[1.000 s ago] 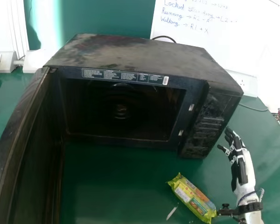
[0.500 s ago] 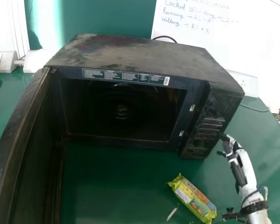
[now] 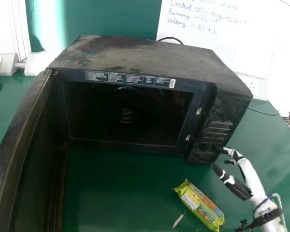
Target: Put biscuit inside oven
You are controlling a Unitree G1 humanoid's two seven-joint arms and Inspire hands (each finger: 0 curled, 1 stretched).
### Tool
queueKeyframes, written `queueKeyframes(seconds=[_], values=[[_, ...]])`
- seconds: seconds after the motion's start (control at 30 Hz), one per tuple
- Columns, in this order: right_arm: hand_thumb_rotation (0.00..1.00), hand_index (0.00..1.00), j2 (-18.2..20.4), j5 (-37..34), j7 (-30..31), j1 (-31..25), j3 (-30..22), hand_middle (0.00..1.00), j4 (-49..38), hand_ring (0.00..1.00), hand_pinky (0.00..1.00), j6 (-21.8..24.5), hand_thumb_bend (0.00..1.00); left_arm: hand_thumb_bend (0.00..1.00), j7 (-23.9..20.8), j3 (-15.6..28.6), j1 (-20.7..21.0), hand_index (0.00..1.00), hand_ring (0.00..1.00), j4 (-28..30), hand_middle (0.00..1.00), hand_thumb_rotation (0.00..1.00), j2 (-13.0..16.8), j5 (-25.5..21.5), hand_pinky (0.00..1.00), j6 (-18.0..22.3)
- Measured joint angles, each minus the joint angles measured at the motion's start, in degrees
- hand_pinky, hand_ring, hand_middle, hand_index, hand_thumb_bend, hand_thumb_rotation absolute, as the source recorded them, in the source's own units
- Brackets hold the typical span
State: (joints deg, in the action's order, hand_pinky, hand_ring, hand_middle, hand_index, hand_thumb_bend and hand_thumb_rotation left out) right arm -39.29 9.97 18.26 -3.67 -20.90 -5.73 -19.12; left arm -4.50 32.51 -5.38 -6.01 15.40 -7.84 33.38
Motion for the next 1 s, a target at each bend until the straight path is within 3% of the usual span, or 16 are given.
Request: queueKeyframes(seconds=[0.2,0.47,0.63,0.93,1.0], values=[[0.51,0.88,-3.2,3.5,2.1,-1.8,0.0,0.9,-2.3,0.88,0.83,3.7,1.0,1.0,-0.1,0.0,-0.2,0.96,0.93,1.2,0.96,1.0,-0.3,0.5,1.0,0.0],[0.47,0.87,-5.4,8.1,4.0,-2.4,0.5,0.89,-6.0,0.85,0.79,8.4,1.0,1.0,-0.2,0.0,-0.3,0.96,0.93,1.3,0.96,1.0,-0.3,0.5,1.0,0.0],[0.53,0.88,-6.4,12.2,4.2,-2.8,2.0,0.89,-6.7,0.84,0.73,9.7,1.0,1.0,-0.2,0.0,-0.3,0.96,0.93,0.8,0.96,1.0,-0.3,0.7,1.0,0.5],[0.54,0.86,-7.7,22.6,4.8,-4.9,4.5,0.87,-9.9,0.81,0.55,13.7,1.0,1.0,-0.8,0.0,-0.2,0.96,0.92,0.9,0.95,1.0,-0.3,2.1,0.99,0.6],[0.53,0.86,-7.6,24.3,4.8,-5.7,4.7,0.87,-11.2,0.81,0.54,14.3,1.0,1.0,-0.9,0.0,-0.3,0.96,0.92,0.9,0.96,1.0,-0.3,2.1,0.99,0.6]])
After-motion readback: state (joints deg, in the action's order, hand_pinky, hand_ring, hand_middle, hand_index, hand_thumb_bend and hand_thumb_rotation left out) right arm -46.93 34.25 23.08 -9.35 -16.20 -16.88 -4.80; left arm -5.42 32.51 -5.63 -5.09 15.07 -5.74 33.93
